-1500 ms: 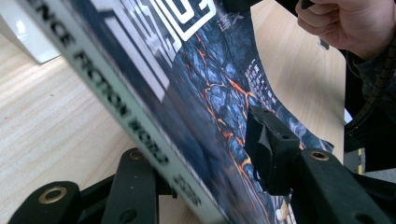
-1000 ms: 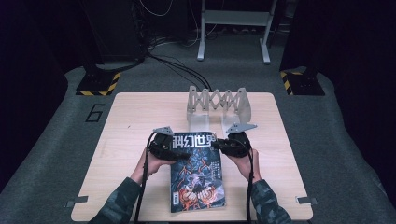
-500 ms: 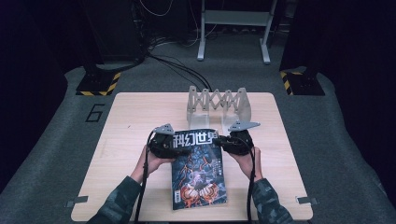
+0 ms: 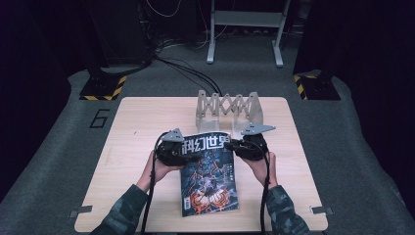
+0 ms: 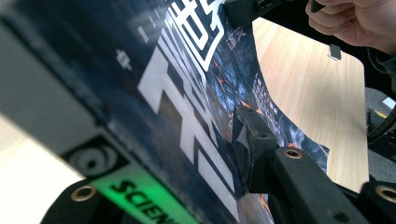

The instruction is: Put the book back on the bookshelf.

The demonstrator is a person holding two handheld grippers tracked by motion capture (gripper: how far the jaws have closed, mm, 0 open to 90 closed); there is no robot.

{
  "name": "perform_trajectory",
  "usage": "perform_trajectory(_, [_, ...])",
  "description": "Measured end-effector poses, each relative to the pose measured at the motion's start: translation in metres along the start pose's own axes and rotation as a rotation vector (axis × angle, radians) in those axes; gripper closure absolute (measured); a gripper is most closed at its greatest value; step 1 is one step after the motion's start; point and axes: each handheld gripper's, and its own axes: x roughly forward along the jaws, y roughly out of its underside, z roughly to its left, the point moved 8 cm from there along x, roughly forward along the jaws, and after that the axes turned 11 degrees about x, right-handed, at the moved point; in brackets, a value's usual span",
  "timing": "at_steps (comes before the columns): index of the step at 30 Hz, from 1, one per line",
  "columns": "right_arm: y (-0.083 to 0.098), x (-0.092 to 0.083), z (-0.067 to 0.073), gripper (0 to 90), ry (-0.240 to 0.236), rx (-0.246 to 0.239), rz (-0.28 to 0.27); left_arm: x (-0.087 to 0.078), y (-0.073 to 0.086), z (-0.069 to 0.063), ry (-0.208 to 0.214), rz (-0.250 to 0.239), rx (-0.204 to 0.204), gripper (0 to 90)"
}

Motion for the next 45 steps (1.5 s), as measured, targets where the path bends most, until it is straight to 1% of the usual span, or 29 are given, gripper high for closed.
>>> perform_trajectory(2, [-0.001,-0.001,0.0,77.0,0.007,-0.001,-0.003,-0.001,-0.002,0.0,-0.008,-0.006,0.014,71.1])
perform_trajectory(3, [-0.001,-0.001,0.0,77.0,0.007,-0.001,-0.003,-0.001,-0.002,0.0,-0.008,-0.006,0.014,71.2])
perform_trajectory(4, [-0.002,-0.003,0.001,77.0,0.008,0.002,-0.004,-0.002,-0.003,-0.001,-0.01,-0.008,0.032,71.2])
perform_trajectory(5, [-0.003,-0.003,0.001,77.1,0.007,-0.006,-0.01,-0.002,-0.003,-0.001,-0.01,-0.008,0.032,71.4])
perform_trajectory(6, [-0.004,-0.004,0.001,77.1,0.008,-0.014,-0.011,-0.003,-0.005,-0.002,-0.023,-0.012,0.029,71.7])
perform_trajectory(7, [-0.005,-0.005,0.001,77.2,0.012,-0.008,-0.015,-0.004,-0.006,-0.002,-0.025,-0.013,0.035,71.8])
perform_trajectory(10, [-0.007,-0.007,0.002,77.5,0.013,-0.021,-0.021,-0.005,-0.009,-0.003,-0.029,-0.017,0.036,72.2])
perform_trajectory(11, [-0.009,-0.009,0.003,77.6,0.016,-0.02,-0.026,-0.007,-0.011,-0.003,-0.038,-0.021,0.066,72.2])
perform_trajectory(13, [-0.011,-0.01,0.003,77.7,0.016,-0.026,-0.034,-0.009,-0.013,-0.005,-0.039,-0.02,0.069,72.3])
perform_trajectory(14, [-0.012,-0.011,0.004,77.7,0.017,-0.029,-0.036,-0.01,-0.014,-0.006,-0.038,-0.02,0.079,72.4])
perform_trajectory(16, [-0.015,-0.013,0.004,77.8,0.019,-0.036,-0.047,-0.011,-0.017,-0.006,-0.051,-0.031,0.098,72.6])
perform_trajectory(17, [-0.015,-0.014,0.005,77.9,0.02,-0.034,-0.049,-0.012,-0.018,-0.008,-0.05,-0.039,0.099,72.8])
perform_trajectory(19, [-0.017,-0.016,0.004,78.1,0.021,-0.037,-0.052,-0.013,-0.02,-0.008,-0.056,-0.035,0.116,73.0])
perform_trajectory(22, [-0.02,-0.018,0.005,78.3,0.026,-0.046,-0.058,-0.014,-0.022,-0.009,-0.069,-0.049,0.121,73.2])
perform_trajectory(23, [-0.021,-0.018,0.005,78.4,0.026,-0.055,-0.066,-0.014,-0.022,-0.009,-0.069,-0.049,0.121,73.3])
perform_trajectory(24, [-0.021,-0.018,0.005,78.4,0.026,-0.055,-0.066,-0.015,-0.023,-0.008,-0.064,-0.039,0.133,73.3])
perform_trajectory(25, [-0.023,-0.02,0.005,78.5,0.026,-0.058,-0.068,-0.015,-0.024,-0.009,-0.078,-0.049,0.13,73.4])
perform_trajectory(26, [-0.023,-0.02,0.005,78.5,0.026,-0.058,-0.068,-0.015,-0.024,-0.009,-0.078,-0.049,0.13,73.5])
perform_trajectory(27, [-0.024,-0.02,0.005,78.5,0.029,-0.064,-0.072,-0.016,-0.026,-0.009,-0.078,-0.046,0.143,73.6])
perform_trajectory(31, [-0.028,-0.023,0.006,78.5,0.033,-0.076,-0.082,-0.017,-0.029,-0.009,-0.092,-0.052,0.156,74.2])
perform_trajectory(32, [-0.03,-0.025,0.007,78.8,0.039,-0.08,-0.091,-0.018,-0.032,-0.008,-0.107,-0.066,0.166,74.4])
perform_trajectory(36, [-0.034,-0.029,0.009,79.0,0.035,-0.104,-0.107,-0.022,-0.034,-0.008,-0.113,-0.07,0.181,75.4])
perform_trajectory(38, [-0.035,-0.03,0.009,79.1,0.044,-0.107,-0.113,-0.022,-0.035,-0.008,-0.116,-0.075,0.186,75.8])
perform_trajectory(39, [-0.038,-0.031,0.01,79.1,0.045,-0.122,-0.122,-0.024,-0.036,-0.008,-0.126,-0.078,0.186,76.1])
perform_trajectory(41, [-0.038,-0.032,0.011,79.1,0.045,-0.121,-0.123,-0.024,-0.037,-0.008,-0.128,-0.086,0.19,76.6])
perform_trajectory(42, [-0.041,-0.034,0.012,79.3,0.054,-0.138,-0.141,-0.025,-0.038,-0.008,-0.136,-0.089,0.195,77.0])
perform_trajectory(43, [-0.041,-0.034,0.012,79.3,0.054,-0.138,-0.141,-0.026,-0.039,-0.008,-0.141,-0.097,0.199,77.0])
perform_trajectory(44, [-0.044,-0.036,0.014,79.3,0.061,-0.151,-0.16,-0.028,-0.042,-0.008,-0.163,-0.112,0.202,77.8])
perform_trajectory(45, [-0.046,-0.037,0.015,79.4,0.067,-0.16,-0.169,-0.029,-0.042,-0.008,-0.161,-0.108,0.203,78.2])
